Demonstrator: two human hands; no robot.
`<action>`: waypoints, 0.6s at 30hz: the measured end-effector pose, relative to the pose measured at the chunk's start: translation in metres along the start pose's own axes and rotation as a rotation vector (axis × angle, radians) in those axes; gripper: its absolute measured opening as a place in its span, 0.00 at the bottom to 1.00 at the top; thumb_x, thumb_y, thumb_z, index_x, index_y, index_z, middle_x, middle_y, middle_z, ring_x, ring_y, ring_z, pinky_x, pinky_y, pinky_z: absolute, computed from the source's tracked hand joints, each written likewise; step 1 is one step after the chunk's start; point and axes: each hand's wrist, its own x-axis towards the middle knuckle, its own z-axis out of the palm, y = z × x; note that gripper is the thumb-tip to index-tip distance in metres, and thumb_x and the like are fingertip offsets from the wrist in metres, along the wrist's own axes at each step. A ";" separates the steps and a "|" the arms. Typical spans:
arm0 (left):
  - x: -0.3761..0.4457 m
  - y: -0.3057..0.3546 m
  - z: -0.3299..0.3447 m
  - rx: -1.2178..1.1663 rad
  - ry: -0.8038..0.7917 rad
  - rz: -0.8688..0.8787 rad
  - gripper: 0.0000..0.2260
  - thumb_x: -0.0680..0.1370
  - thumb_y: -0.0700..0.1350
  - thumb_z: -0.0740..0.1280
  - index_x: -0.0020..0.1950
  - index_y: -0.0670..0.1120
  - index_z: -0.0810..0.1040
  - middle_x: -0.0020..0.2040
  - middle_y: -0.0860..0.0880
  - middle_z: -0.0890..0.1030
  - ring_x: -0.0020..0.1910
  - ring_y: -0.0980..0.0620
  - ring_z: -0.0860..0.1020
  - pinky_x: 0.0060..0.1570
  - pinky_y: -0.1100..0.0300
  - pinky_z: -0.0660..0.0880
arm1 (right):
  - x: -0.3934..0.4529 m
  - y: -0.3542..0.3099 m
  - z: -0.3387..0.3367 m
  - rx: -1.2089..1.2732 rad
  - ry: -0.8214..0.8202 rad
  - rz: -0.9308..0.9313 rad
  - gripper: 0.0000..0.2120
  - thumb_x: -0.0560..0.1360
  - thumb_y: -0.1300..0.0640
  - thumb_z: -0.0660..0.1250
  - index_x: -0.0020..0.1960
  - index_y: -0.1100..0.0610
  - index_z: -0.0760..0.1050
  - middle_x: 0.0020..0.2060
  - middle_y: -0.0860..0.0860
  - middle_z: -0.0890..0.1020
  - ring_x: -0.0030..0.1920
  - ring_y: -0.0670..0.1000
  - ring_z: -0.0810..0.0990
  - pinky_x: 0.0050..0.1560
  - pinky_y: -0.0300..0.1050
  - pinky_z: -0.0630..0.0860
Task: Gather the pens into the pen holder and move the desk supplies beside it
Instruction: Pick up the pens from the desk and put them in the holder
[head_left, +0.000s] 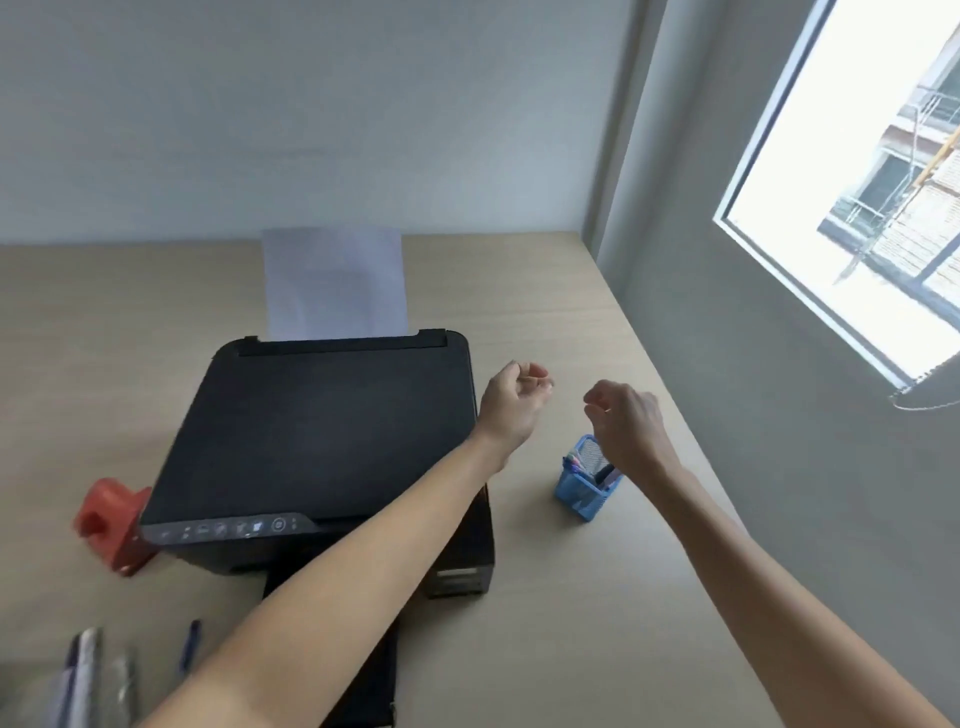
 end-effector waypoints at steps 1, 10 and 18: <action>-0.015 0.009 -0.021 -0.045 0.007 0.043 0.03 0.79 0.39 0.64 0.51 0.45 0.75 0.53 0.42 0.83 0.55 0.45 0.81 0.53 0.59 0.78 | -0.005 -0.018 0.001 0.013 0.022 -0.066 0.09 0.75 0.62 0.63 0.50 0.62 0.80 0.44 0.61 0.85 0.46 0.62 0.81 0.46 0.50 0.78; -0.175 -0.046 -0.229 -0.005 0.322 0.119 0.06 0.79 0.41 0.66 0.51 0.39 0.77 0.39 0.49 0.83 0.35 0.54 0.81 0.35 0.64 0.77 | -0.089 -0.196 0.072 0.257 0.039 -0.691 0.04 0.76 0.63 0.65 0.47 0.60 0.79 0.38 0.53 0.83 0.32 0.48 0.76 0.36 0.31 0.66; -0.266 -0.209 -0.383 0.499 0.854 -0.495 0.08 0.80 0.39 0.58 0.48 0.41 0.77 0.42 0.46 0.81 0.43 0.44 0.80 0.36 0.58 0.72 | -0.195 -0.277 0.214 0.167 -0.590 -0.753 0.05 0.77 0.59 0.59 0.46 0.58 0.74 0.40 0.52 0.80 0.36 0.52 0.77 0.37 0.49 0.78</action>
